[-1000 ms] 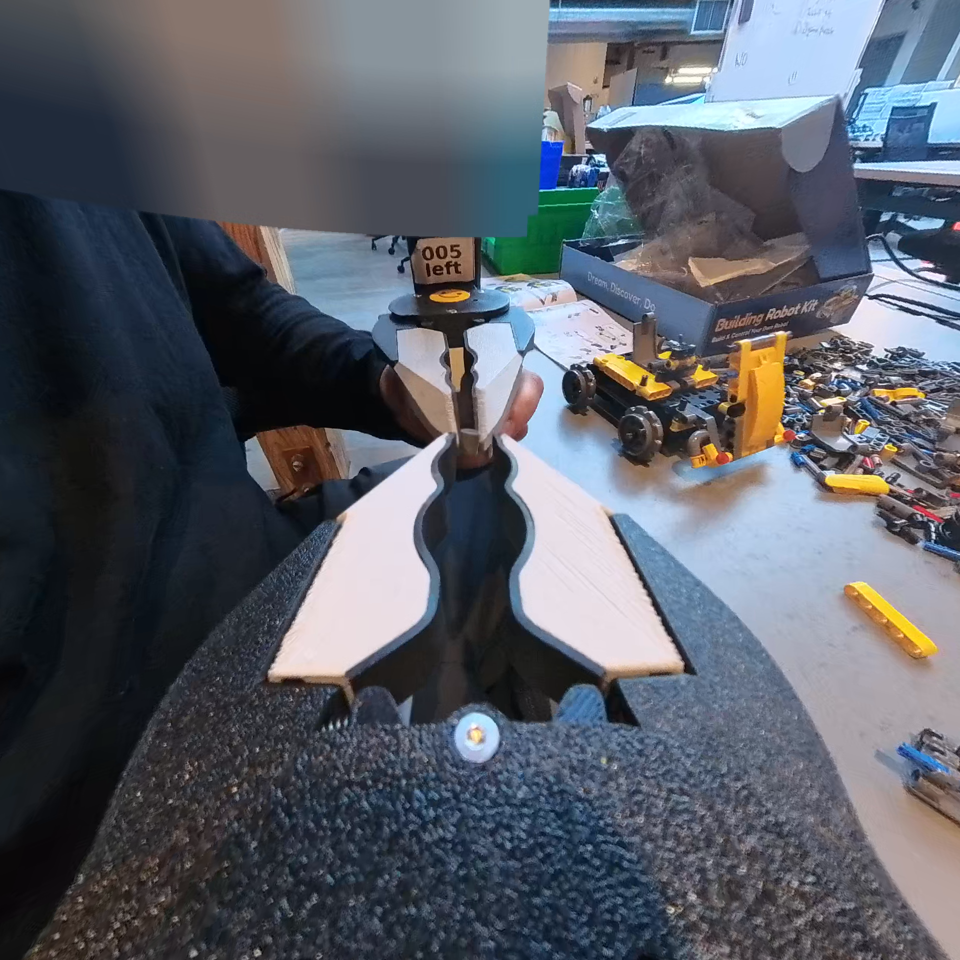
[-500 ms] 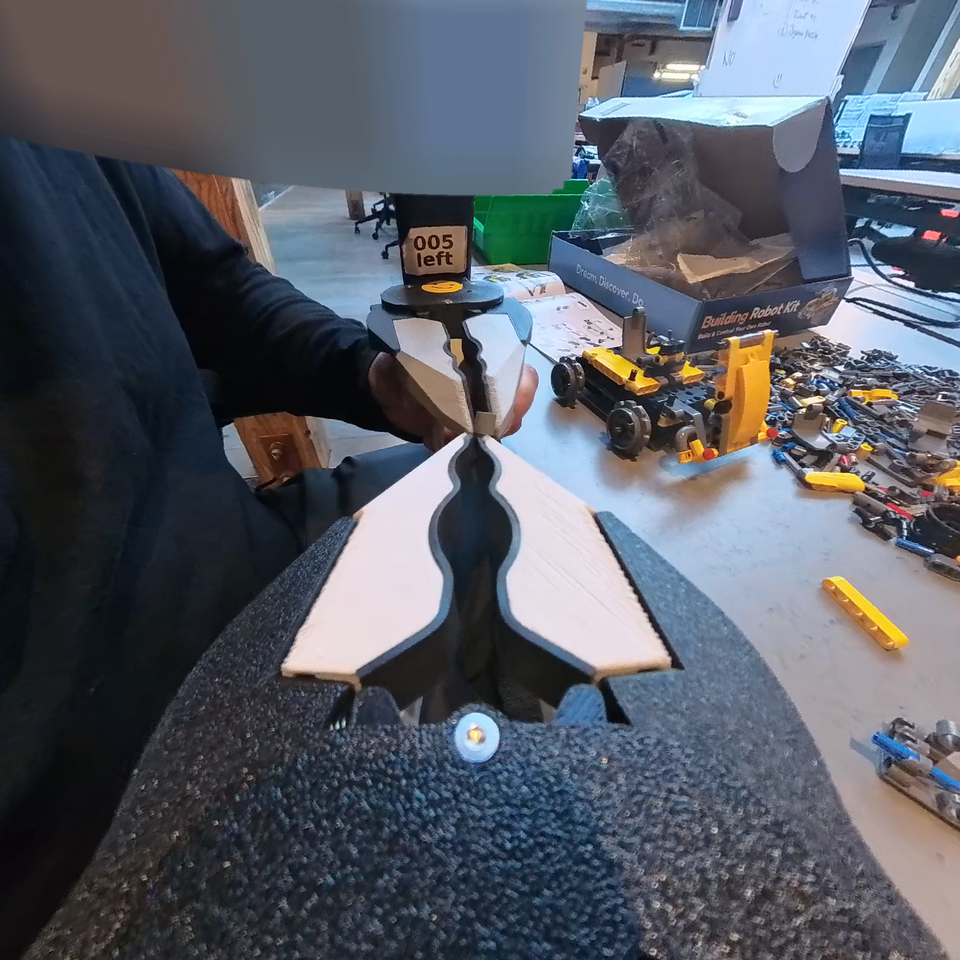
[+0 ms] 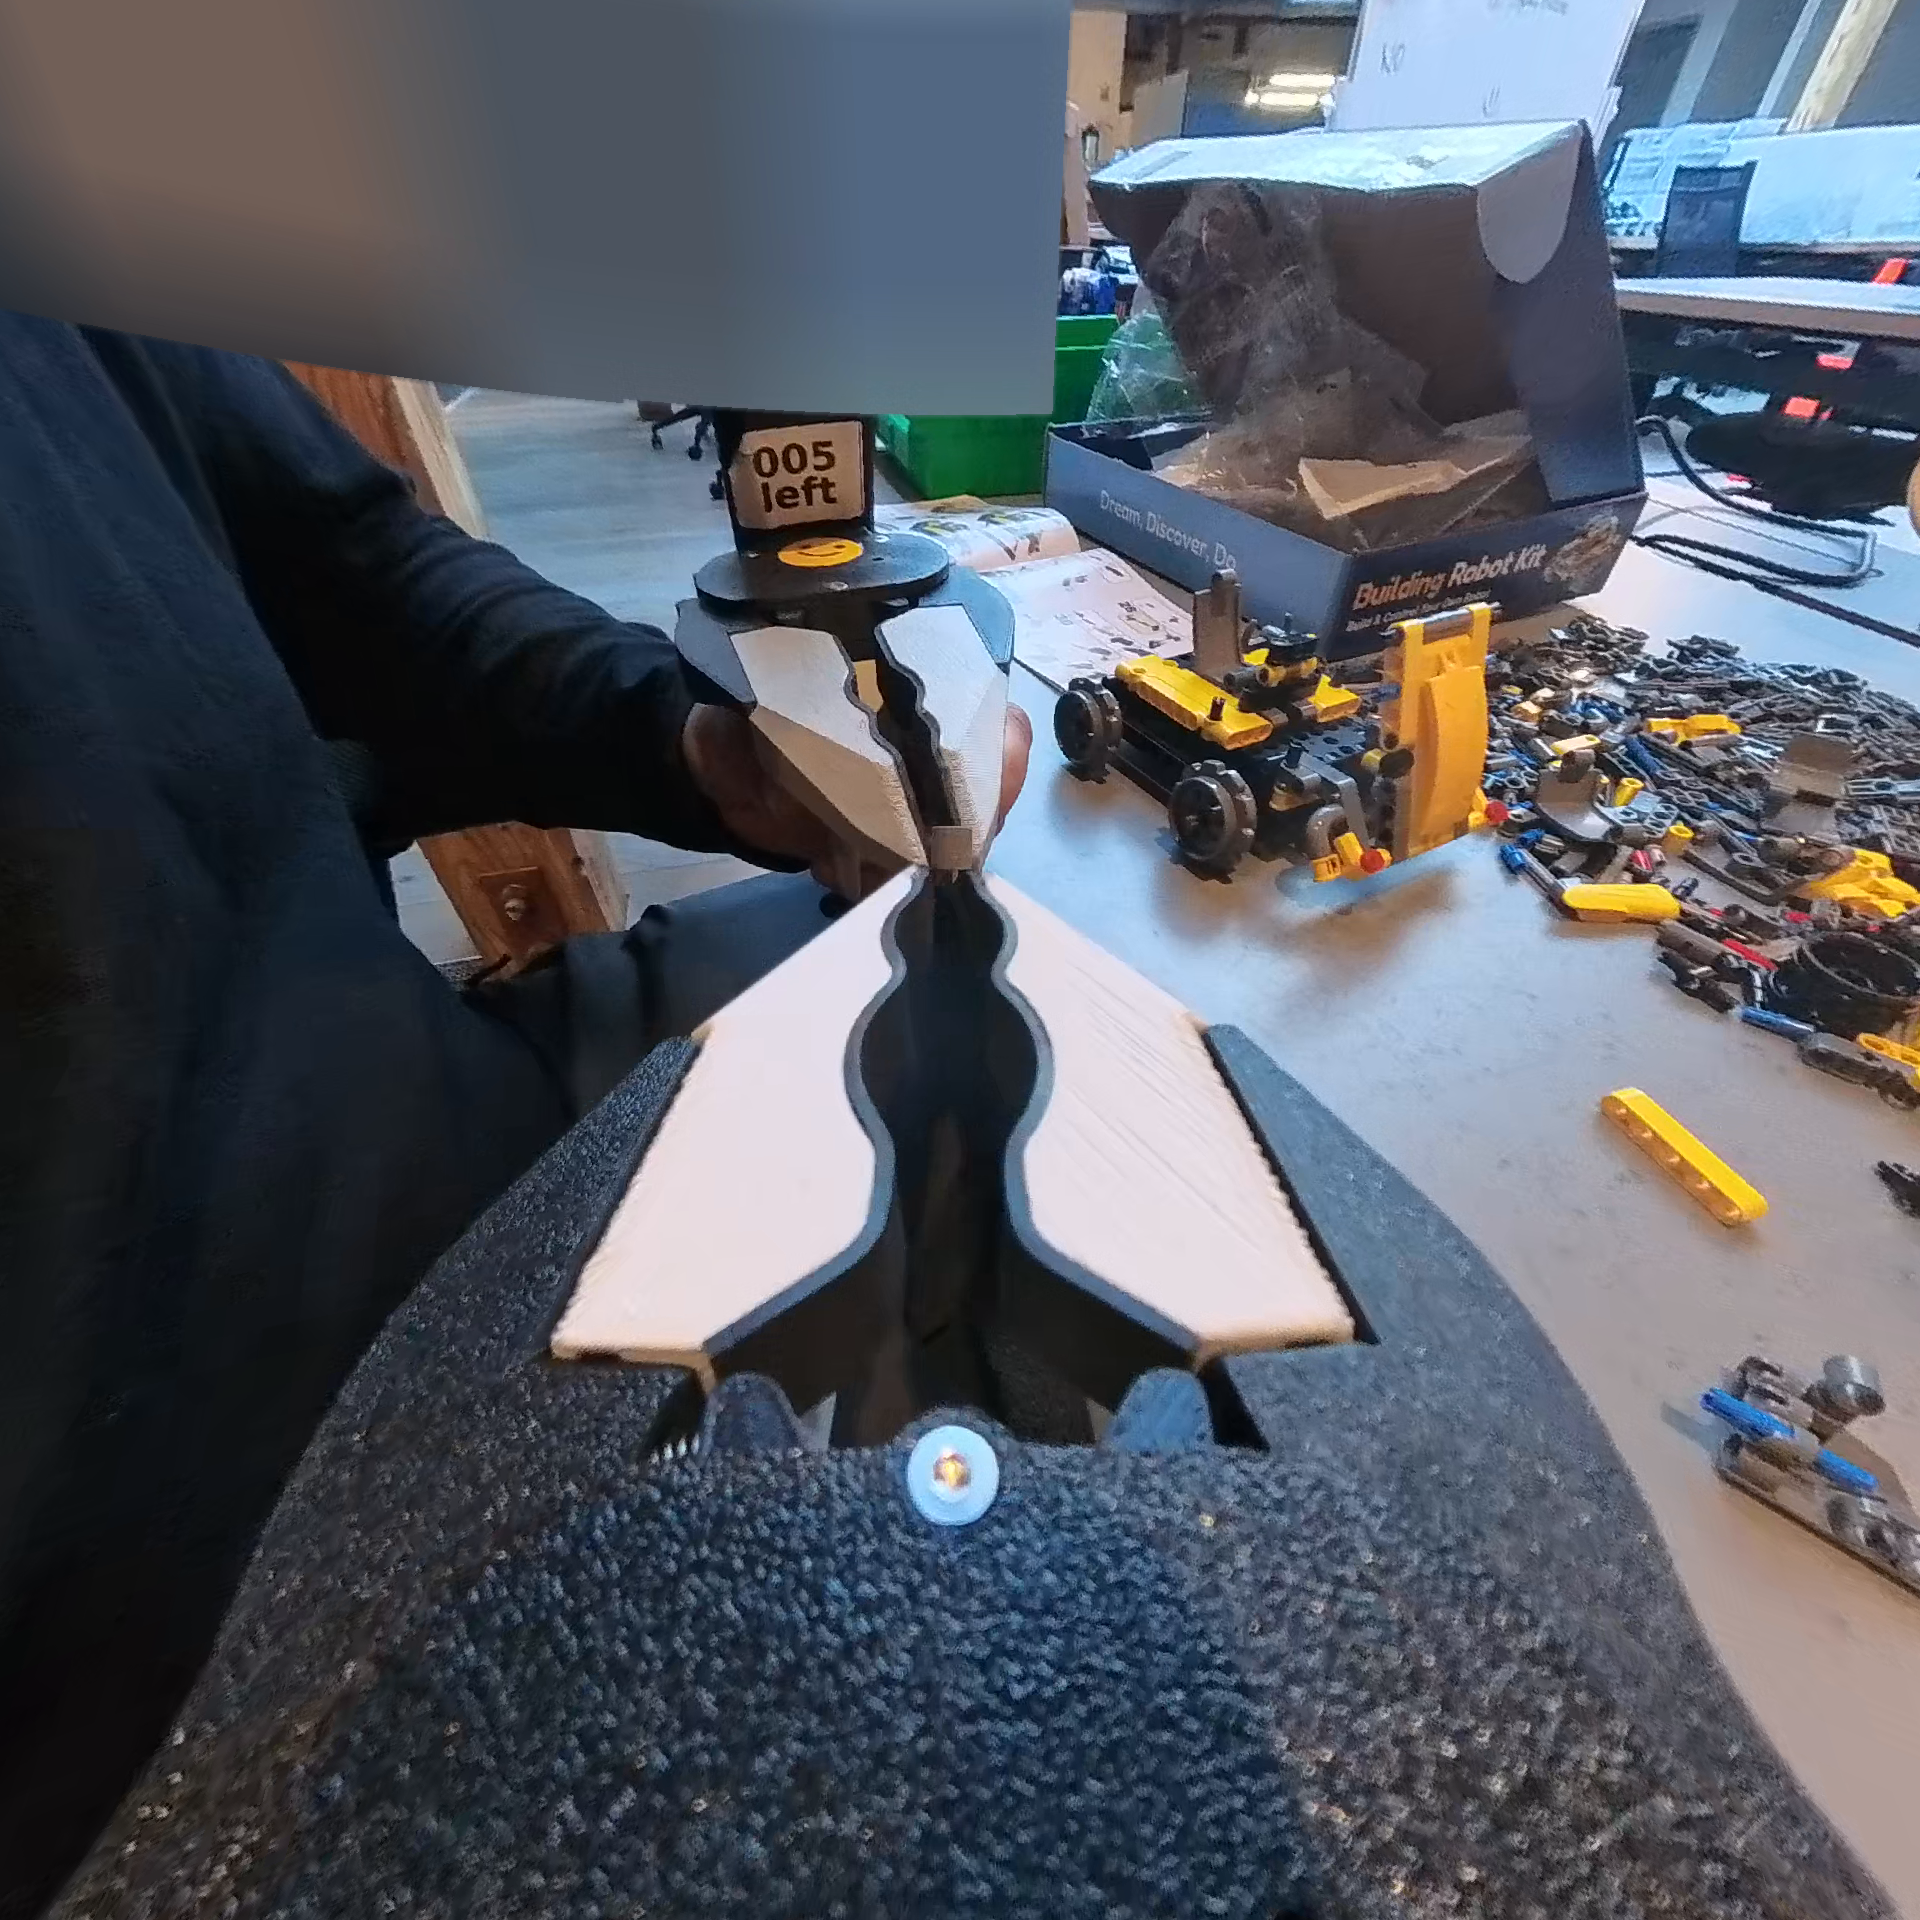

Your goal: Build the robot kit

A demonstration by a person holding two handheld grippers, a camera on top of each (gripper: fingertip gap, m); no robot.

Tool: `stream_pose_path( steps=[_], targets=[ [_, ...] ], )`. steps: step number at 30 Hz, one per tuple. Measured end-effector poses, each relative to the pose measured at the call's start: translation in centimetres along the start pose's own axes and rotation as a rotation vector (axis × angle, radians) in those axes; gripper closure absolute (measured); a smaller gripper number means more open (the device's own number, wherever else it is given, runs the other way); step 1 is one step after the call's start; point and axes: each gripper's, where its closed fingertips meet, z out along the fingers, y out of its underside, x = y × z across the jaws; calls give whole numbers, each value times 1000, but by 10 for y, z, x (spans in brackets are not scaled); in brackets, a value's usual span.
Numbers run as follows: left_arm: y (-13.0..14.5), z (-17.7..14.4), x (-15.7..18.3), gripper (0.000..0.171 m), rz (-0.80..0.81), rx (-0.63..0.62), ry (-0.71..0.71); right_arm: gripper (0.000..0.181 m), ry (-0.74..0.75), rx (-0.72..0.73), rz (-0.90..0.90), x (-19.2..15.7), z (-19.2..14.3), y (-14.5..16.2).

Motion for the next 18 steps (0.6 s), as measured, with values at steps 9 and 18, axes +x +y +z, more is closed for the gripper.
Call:
stream_pose_path(
  steps=[9,18],
  targets=[
    [6,2,1,168,27,-34,-5,171,1,11,0,0,-2,-2],
    [9,4,4,168,53,-53,-2,174,-10,-19,-27,-3,1,4]
  ],
)
